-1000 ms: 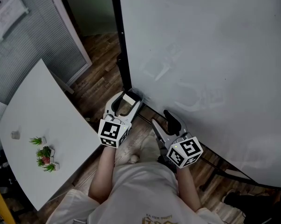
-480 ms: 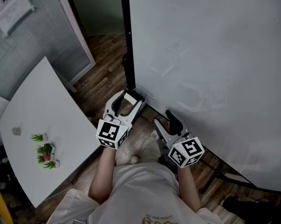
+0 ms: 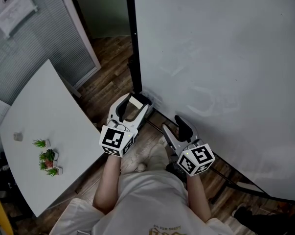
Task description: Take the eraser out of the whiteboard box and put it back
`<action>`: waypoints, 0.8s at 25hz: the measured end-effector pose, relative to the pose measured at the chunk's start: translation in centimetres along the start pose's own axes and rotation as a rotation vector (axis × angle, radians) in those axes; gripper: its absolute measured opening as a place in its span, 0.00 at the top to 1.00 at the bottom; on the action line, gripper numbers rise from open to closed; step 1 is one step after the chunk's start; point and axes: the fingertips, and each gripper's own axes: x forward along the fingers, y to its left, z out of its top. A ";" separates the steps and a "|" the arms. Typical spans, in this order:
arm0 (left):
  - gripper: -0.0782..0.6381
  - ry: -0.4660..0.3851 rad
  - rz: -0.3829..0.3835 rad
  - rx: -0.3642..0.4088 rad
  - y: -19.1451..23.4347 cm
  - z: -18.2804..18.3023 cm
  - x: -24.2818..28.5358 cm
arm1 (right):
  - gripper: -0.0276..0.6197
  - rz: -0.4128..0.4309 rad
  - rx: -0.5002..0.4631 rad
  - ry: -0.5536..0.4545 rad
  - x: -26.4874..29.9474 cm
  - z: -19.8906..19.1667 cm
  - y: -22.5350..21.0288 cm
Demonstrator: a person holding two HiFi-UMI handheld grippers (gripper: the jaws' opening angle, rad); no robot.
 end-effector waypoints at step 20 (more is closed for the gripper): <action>0.53 -0.069 0.015 0.012 0.0 3.5 -2.1 | 0.60 0.008 -0.005 -0.040 -1.1 1.1 0.6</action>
